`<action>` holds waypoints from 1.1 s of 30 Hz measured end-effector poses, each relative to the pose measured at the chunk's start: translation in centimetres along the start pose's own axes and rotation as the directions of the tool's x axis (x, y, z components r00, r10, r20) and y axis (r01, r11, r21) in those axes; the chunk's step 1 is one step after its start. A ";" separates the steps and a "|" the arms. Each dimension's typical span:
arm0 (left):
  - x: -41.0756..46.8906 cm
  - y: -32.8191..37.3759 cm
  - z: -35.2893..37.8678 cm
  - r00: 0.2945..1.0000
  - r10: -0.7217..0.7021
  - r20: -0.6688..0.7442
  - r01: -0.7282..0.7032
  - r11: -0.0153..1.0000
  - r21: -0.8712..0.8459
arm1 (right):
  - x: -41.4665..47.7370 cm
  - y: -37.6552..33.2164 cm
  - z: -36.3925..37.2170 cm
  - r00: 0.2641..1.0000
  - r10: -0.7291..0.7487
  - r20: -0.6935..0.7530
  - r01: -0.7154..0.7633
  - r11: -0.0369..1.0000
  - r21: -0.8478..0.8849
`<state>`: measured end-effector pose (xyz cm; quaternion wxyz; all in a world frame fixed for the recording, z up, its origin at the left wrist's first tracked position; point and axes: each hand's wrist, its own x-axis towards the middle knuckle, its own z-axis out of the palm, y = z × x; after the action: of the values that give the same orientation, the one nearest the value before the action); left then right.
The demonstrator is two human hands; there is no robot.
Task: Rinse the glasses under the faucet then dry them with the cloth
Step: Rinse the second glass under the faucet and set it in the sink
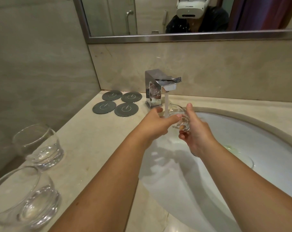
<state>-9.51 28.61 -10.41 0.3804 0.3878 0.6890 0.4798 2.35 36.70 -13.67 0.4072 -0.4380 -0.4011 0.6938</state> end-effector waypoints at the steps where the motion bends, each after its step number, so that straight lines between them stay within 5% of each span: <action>1: 0.0 -0.3 0.3 0.999 0.007 -0.035 -0.008 1.000 -0.013 | 0.0 0.0 0.1 1.000 -0.009 0.013 0.009 1.000 0.007; 4: 0.3 -1.1 0.6 0.990 0.062 -0.123 -0.064 0.998 -0.011 | 0.4 0.2 0.1 0.998 -0.027 0.059 0.026 0.999 0.021; 15: 0.3 -1.5 0.1 0.977 0.207 -0.045 -0.207 0.978 -0.003 | 0.3 0.1 0.0 0.980 0.118 0.162 -0.129 0.990 0.058; 21: 0.0 -1.5 -0.1 0.975 0.215 0.052 -0.215 0.977 -0.012 | 0.8 0.0 -0.2 0.996 -0.007 0.087 0.000 0.997 0.082; 33: 0.1 -1.8 0.5 0.967 0.235 -0.095 -0.234 0.972 0.021 | 0.7 0.0 0.2 0.982 -0.185 0.036 0.182 0.981 0.072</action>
<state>-9.39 28.45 -12.26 0.2853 0.4446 0.6580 0.5366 1.95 37.31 -13.83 0.4756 -0.3700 -0.4245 0.6758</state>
